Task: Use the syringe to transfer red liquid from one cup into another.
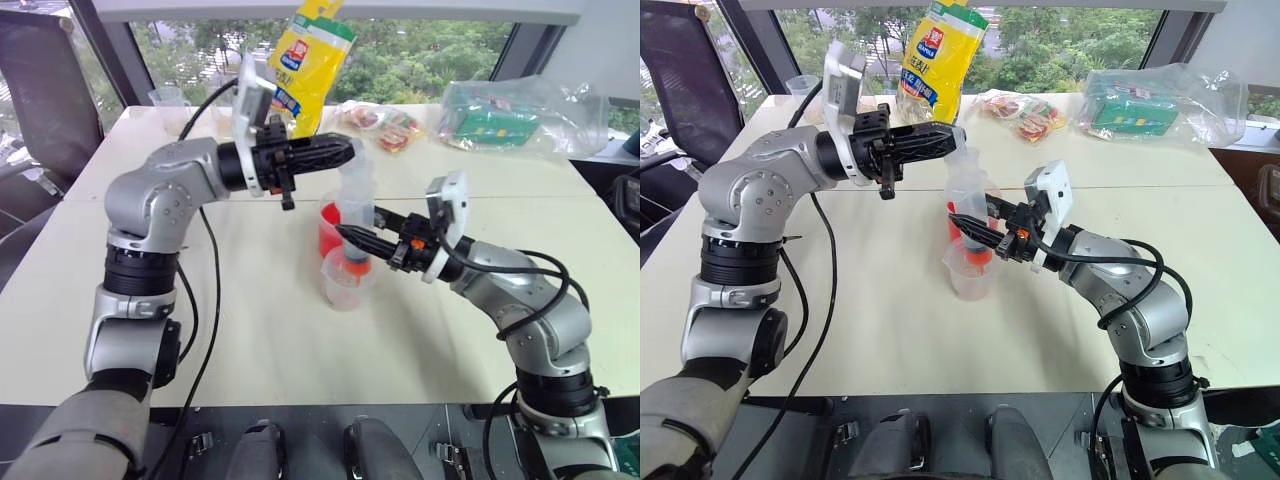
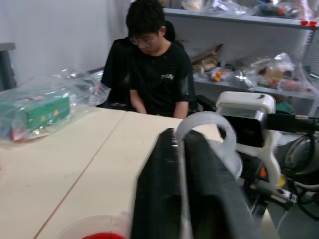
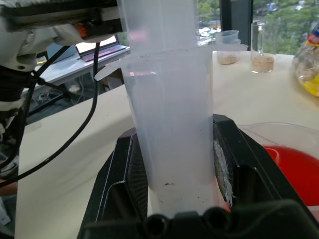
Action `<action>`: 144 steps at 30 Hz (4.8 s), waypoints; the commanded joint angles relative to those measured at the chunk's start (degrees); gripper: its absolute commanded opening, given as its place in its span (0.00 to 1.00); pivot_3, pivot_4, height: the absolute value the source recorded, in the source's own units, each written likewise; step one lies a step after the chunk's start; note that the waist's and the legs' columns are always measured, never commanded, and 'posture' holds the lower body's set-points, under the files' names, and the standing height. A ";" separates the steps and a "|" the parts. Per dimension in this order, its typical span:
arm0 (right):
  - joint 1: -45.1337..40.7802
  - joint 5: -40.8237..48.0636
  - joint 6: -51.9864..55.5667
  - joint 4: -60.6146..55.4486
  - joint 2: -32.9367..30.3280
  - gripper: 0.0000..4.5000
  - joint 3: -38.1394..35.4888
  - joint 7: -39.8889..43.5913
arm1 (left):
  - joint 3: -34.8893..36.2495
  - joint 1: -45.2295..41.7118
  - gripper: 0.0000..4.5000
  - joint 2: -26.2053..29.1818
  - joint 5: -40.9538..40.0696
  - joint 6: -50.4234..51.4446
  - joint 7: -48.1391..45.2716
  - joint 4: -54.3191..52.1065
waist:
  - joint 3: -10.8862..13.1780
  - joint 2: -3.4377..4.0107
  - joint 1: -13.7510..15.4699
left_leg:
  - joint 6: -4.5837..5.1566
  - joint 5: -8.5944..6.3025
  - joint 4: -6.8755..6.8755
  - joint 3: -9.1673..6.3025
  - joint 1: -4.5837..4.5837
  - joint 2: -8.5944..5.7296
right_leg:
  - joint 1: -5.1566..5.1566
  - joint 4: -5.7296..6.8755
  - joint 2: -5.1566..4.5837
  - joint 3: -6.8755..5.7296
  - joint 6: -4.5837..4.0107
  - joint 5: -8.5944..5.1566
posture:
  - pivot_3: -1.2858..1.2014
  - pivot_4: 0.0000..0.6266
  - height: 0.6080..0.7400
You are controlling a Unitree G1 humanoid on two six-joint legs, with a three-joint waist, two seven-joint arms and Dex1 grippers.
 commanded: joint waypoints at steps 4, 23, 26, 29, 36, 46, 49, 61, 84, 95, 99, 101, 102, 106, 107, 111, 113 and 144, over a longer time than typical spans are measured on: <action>-2.11 1.19 -1.61 -1.85 0.52 0.31 -0.16 0.79 | -2.43 0.48 0.02 0.91 -1.38 2.88 -2.93 -4.19 | 0.00 0.00 0.05 | 0.00 0.00 0.00 0.00 0.00 0.00 | 0.00 0.00 0.00 0.00 0.00 0.00 | 0.52 0.24 1.00; -5.78 3.61 0.77 -2.25 1.26 0.31 -2.12 -0.07 | -6.10 5.63 0.02 0.13 2.61 0.33 -3.74 -6.56 | 0.00 0.00 0.08 | 0.00 0.00 0.00 0.00 0.00 0.00 | 0.01 -0.01 -0.01 0.00 0.00 0.00 | 0.52 0.24 1.00; -6.37 4.10 1.14 -2.13 1.21 0.31 -2.54 -0.17 | -6.49 6.29 0.02 -0.09 3.00 0.37 -3.84 -6.99 | 0.00 0.00 0.06 | 0.00 0.00 0.00 0.00 0.00 0.00 | 0.01 0.00 -0.01 0.00 0.00 0.00 | 0.52 0.24 1.00; -6.98 4.54 1.40 -2.03 1.17 0.31 -2.85 -0.28 | -6.69 6.66 0.02 -0.35 3.18 0.47 -3.84 -7.27 | 0.00 0.00 0.08 | 0.01 0.00 0.00 -0.01 0.00 0.00 | 0.01 0.00 -0.01 0.00 0.00 0.00 | 0.52 0.24 1.00; -7.72 4.92 1.51 -1.72 1.14 0.31 -3.11 -0.29 | -6.92 6.99 0.02 -0.48 3.40 0.55 -3.67 -7.65 | 0.00 0.00 0.07 | 0.01 0.00 0.00 -0.01 0.00 0.00 | 0.01 -0.01 -0.01 0.00 0.00 0.00 | 0.52 0.24 1.00; -4.47 3.31 0.78 -0.01 1.62 0.31 -0.37 1.22 | 0.04 4.01 0.54 2.39 1.33 2.25 -0.99 -6.76 | 0.00 0.00 -0.12 | 0.01 0.00 0.00 0.00 0.00 0.00 | 0.01 -0.01 -0.01 0.00 0.00 0.00 | 0.52 0.24 1.00; -4.13 2.98 0.48 0.67 1.64 0.31 0.00 1.65 | 2.83 3.68 0.85 4.87 -0.20 3.66 -1.01 -7.25 | 0.00 0.00 -0.03 | 0.01 0.00 -0.01 -0.02 0.01 0.03 | 0.00 0.00 0.03 0.00 0.00 0.00 | 0.52 0.24 1.00; -8.31 4.07 0.65 2.76 -0.46 0.31 -1.89 2.56 | 11.55 7.36 0.85 16.34 -5.56 7.17 0.65 -9.64 | 0.01 -0.01 0.00 | 0.01 0.00 0.00 -0.03 0.01 0.01 | 0.02 -0.01 -0.03 -0.02 0.00 0.00 | 0.52 0.24 1.00; -34.50 -3.83 8.27 31.83 -9.84 0.31 -5.47 -0.83 | 13.33 16.23 0.85 17.89 -9.76 7.90 7.95 -17.47 | 0.01 0.00 -0.01 | 0.02 0.00 -0.03 -0.01 -0.01 0.00 | -0.01 -0.03 -0.11 -0.02 0.00 0.00 | 0.52 0.24 1.00; -36.81 -18.62 24.92 51.80 -14.15 0.31 11.67 -1.44 | 13.06 20.18 0.85 17.83 -11.31 8.27 10.02 -21.04 | 0.01 0.00 -0.05 | 0.05 -0.02 -0.10 0.05 -0.06 0.00 | -0.03 -0.21 -0.09 0.02 -0.02 -0.01 | 0.52 0.24 1.00; -36.66 -21.80 25.09 59.81 -12.77 0.31 14.26 -0.57 | 13.60 22.30 0.85 18.18 -12.26 8.58 11.36 -23.14 | 0.01 0.00 -0.08 | 0.07 -0.04 -0.12 0.06 -0.10 0.00 | -0.04 -0.30 -0.09 0.03 -0.01 0.00 | 0.52 0.24 1.00; -37.36 -23.46 26.25 63.76 -11.94 0.31 16.28 0.74 | 14.11 23.77 0.85 18.55 -12.97 8.94 12.16 -24.56 | 0.01 0.00 -0.08 | 0.08 -0.04 -0.13 0.06 -0.09 0.00 | -0.03 -0.32 -0.09 0.02 -0.01 0.00 | 0.52 0.24 1.00; -37.58 -24.10 25.98 65.25 -11.56 0.31 16.69 1.26 | 14.39 24.49 0.85 18.75 -13.38 9.11 12.58 -25.21 | 0.01 0.00 -0.07 | 0.08 -0.04 -0.13 0.06 -0.09 0.00 | -0.02 -0.32 -0.09 0.02 -0.01 0.00 | 0.52 0.24 1.00; -38.72 -26.12 25.60 69.51 -10.43 0.31 16.99 2.90 | 15.25 26.56 0.85 19.40 -14.60 9.39 14.08 -26.77 | -0.01 -0.04 0.21 | 0.08 -0.04 -0.12 -0.01 -0.08 0.00 | 0.06 -0.37 -0.10 -0.03 -0.01 0.00 | 0.52 0.24 1.00; -38.86 -26.52 26.23 70.18 -10.13 0.31 17.19 3.44 | 15.49 27.53 0.85 19.70 -14.73 9.39 14.45 -27.34 | -0.02 -0.05 0.24 | 0.08 -0.04 -0.12 -0.01 -0.08 -0.01 | 0.09 -0.39 -0.10 -0.03 -0.01 0.00 | 0.52 0.24 1.00; -38.49 -27.66 29.24 70.26 -9.65 0.31 18.70 6.22 | 15.95 29.78 0.85 20.58 -15.17 9.17 15.35 -28.62 | -0.03 -0.06 0.32 | 0.10 -0.06 -0.12 -0.03 -0.06 -0.01 | 0.14 -0.46 -0.11 -0.05 0.00 0.00 | 0.52 0.24 1.00; -37.80 -27.92 31.43 69.51 -9.80 0.31 20.02 7.86 | 16.04 30.10 0.85 20.83 -15.53 9.03 15.73 -28.73 | -0.05 -0.09 0.45 | 0.11 -0.06 -0.12 -0.05 -0.06 -0.01 | 0.14 -0.47 -0.11 -0.06 0.00 0.00 | 0.52 0.24 1.00; -10.31 -13.01 10.28 15.44 -38.62 0.99 -0.22 35.17 | 23.52 45.58 0.86 29.62 -12.63 6.94 14.99 -33.05 | 0.00 -0.02 1.46 | 0.25 -0.15 -0.27 -0.04 -0.11 0.00 | 0.15 -0.71 -0.16 -0.08 0.05 0.04 | 0.52 0.24 1.00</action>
